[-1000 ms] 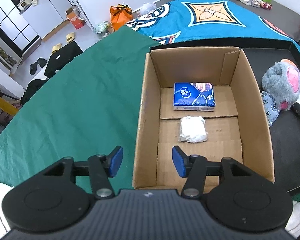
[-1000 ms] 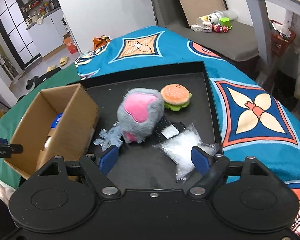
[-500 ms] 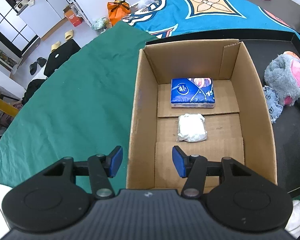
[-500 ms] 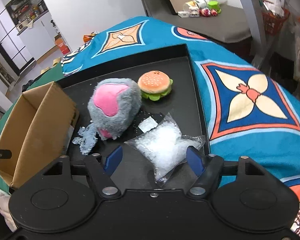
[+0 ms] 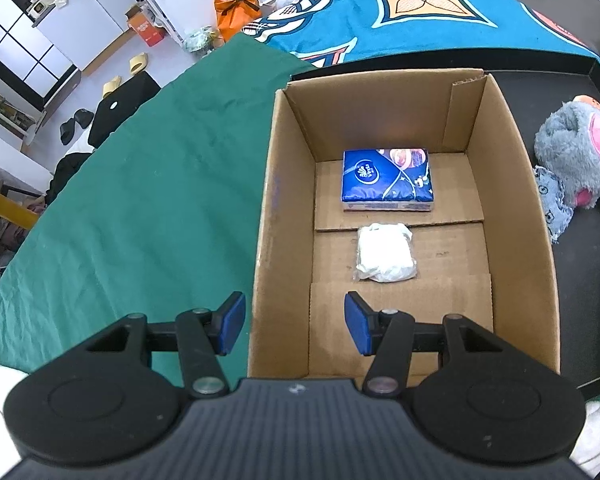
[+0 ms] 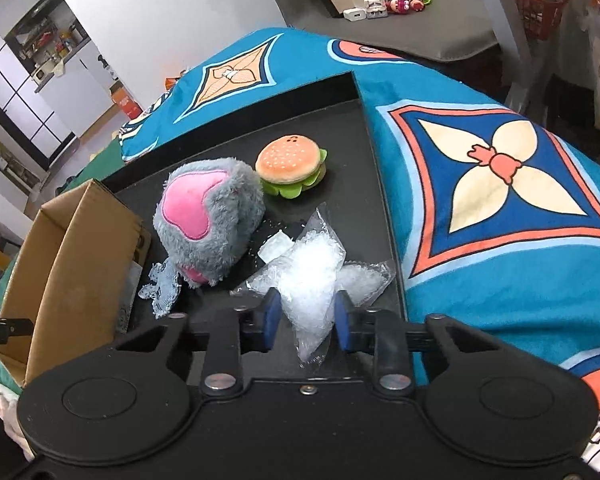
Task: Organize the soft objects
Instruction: 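Move the right gripper to the clear plastic bag and grasp it, then carry the clear plastic bag with the right gripper into the box and release, then move the right gripper to the grey plush with pink heart and grasp it, then carry the grey plush with the right gripper into the box and release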
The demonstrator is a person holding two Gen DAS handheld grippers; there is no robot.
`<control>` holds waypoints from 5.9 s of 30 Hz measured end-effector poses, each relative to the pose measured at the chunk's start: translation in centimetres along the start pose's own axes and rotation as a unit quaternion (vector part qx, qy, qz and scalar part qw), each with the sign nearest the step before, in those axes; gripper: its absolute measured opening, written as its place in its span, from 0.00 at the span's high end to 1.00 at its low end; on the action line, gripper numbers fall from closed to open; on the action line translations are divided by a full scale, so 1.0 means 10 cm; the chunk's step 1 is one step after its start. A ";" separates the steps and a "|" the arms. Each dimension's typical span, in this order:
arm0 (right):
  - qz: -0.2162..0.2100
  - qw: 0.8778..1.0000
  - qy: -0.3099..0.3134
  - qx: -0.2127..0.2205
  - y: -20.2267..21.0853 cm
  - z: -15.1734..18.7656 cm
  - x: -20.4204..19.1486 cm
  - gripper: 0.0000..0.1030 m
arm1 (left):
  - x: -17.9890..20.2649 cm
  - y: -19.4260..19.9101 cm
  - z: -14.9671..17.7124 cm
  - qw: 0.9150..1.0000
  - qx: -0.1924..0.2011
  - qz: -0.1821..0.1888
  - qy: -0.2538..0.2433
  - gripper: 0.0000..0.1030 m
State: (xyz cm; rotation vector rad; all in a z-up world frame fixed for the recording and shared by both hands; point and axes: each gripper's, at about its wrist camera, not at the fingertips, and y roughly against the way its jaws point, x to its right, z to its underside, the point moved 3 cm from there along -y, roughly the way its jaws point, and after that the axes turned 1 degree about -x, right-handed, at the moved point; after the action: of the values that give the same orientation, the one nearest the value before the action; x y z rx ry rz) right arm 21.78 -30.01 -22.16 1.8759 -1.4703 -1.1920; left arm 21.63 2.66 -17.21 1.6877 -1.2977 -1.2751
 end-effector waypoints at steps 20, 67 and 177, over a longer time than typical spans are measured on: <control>-0.001 0.998 0.043 0.046 0.50 -0.29 -0.58 0.81 | -0.16 0.11 0.04 0.999 0.024 0.023 0.036 0.48; -0.004 0.983 0.175 0.049 0.43 -0.40 -2.36 0.81 | -0.51 -0.02 0.13 0.988 0.033 0.105 0.113 0.85; 0.023 0.999 0.030 0.030 0.03 -0.34 -1.03 0.56 | -0.12 0.20 0.03 0.998 0.053 0.014 0.035 0.48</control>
State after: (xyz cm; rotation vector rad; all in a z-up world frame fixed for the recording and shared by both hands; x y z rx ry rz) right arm 23.95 -20.89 -16.64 1.8892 -1.5257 -1.0725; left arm 20.62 3.16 -15.13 1.7650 -1.3640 -1.1380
